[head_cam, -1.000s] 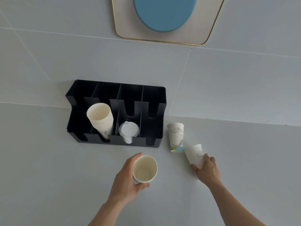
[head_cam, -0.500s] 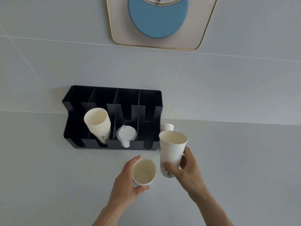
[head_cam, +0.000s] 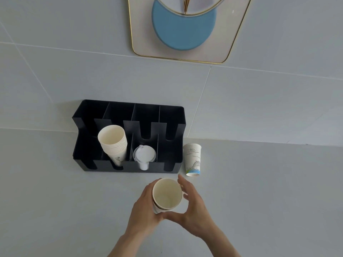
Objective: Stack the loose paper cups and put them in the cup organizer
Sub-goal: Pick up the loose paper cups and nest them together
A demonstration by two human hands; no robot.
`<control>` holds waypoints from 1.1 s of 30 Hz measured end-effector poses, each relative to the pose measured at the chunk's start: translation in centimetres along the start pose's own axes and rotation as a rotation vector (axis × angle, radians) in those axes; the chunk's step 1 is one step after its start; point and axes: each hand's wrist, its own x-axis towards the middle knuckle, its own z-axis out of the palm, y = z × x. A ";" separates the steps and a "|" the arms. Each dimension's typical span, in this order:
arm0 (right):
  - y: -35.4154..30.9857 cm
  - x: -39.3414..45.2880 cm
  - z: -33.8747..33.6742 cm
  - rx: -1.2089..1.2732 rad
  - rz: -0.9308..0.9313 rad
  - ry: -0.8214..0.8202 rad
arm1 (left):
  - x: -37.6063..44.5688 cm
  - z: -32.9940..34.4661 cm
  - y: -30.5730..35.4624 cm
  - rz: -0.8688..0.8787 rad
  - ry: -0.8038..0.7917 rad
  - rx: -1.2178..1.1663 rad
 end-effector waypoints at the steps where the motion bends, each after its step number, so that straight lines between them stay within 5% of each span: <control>1: 0.0 0.0 -0.1 -0.022 -0.020 0.005 | 0.1 0.1 -0.1 0.010 -0.001 0.007; 14: 0.1 1.4 -0.8 -0.316 -0.109 -0.044 | -0.1 -0.2 0.1 0.004 -0.009 0.005; 19: 1.8 3.7 -3.3 -0.026 0.149 0.155 | 0.0 0.0 0.1 -0.005 -0.004 -0.004; 23: 5.1 7.2 -6.2 -0.116 0.319 0.329 | 0.0 0.2 0.2 -0.020 0.011 -0.002; 29: 7.7 12.0 -8.7 -0.344 0.494 0.270 | -0.1 0.3 0.4 -0.037 0.015 -0.014; 33: 8.9 14.8 -8.4 -0.247 0.557 0.259 | -0.2 0.4 0.4 -0.048 0.015 -0.013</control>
